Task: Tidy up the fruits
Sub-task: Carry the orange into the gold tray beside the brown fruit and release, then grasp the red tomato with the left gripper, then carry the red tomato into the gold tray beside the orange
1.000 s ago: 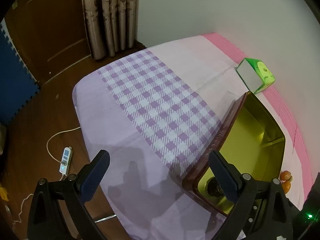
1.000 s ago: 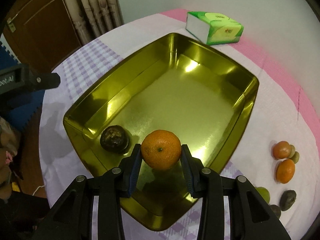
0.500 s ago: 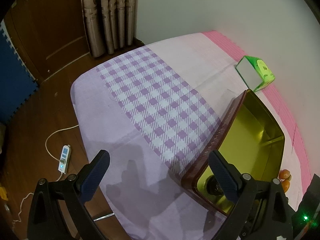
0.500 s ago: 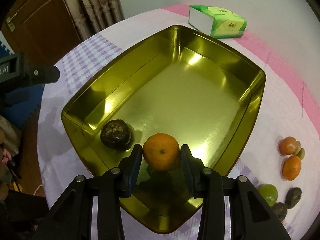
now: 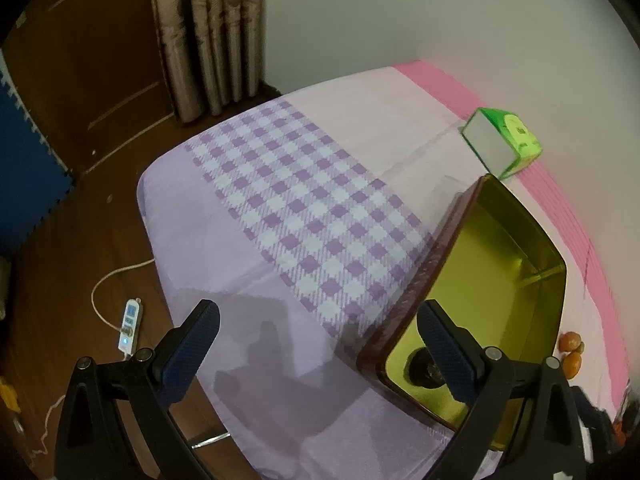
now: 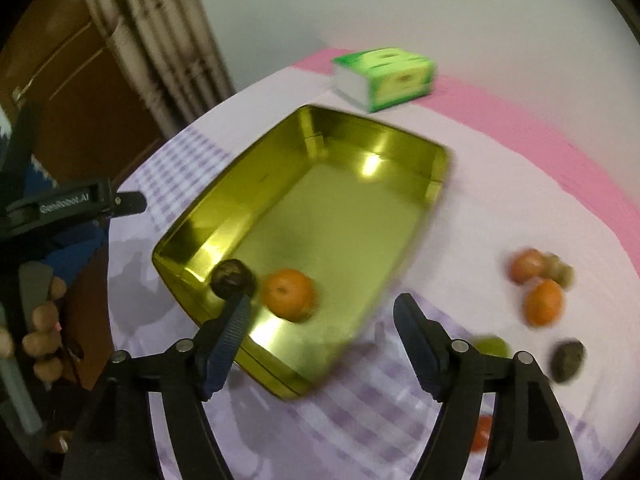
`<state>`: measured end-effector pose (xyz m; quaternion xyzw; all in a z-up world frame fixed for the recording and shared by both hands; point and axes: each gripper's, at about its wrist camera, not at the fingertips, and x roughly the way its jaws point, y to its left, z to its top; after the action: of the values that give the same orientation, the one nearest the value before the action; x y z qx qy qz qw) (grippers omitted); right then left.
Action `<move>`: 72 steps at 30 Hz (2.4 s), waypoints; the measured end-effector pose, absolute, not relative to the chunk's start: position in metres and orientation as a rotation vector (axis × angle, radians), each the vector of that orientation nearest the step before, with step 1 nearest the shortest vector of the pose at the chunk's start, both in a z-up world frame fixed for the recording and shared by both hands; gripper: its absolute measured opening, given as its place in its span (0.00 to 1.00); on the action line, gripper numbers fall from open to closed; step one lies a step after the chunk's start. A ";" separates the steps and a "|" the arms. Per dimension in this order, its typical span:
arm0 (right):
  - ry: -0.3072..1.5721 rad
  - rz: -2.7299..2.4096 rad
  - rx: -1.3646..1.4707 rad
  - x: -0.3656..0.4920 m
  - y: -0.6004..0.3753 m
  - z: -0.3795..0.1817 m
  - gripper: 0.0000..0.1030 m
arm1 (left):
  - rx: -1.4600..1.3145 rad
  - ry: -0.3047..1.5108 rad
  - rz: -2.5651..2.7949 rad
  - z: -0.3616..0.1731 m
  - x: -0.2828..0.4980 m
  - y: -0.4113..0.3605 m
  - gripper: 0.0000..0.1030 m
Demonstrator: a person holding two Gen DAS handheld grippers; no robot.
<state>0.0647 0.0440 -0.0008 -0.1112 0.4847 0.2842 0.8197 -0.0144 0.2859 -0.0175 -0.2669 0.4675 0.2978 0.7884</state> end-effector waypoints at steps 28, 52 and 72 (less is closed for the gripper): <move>1.170 -0.028 -0.041 -0.060 -0.233 -0.077 0.90 | -0.069 1.071 -0.045 -0.007 0.033 0.057 0.95; 1.121 -0.055 -0.022 -0.073 -0.258 -0.083 1.00 | -0.076 1.267 -0.227 -0.077 0.084 -0.032 0.66; 1.111 -0.046 -0.024 -0.075 -0.260 -0.083 1.00 | -0.017 1.240 -0.213 -0.076 0.088 -0.045 0.27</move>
<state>-0.0750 -0.2601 -0.0831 -0.0113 0.5272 -0.0219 0.8494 0.0883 -0.0450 -0.0759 -0.0080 0.5798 -0.0997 0.8086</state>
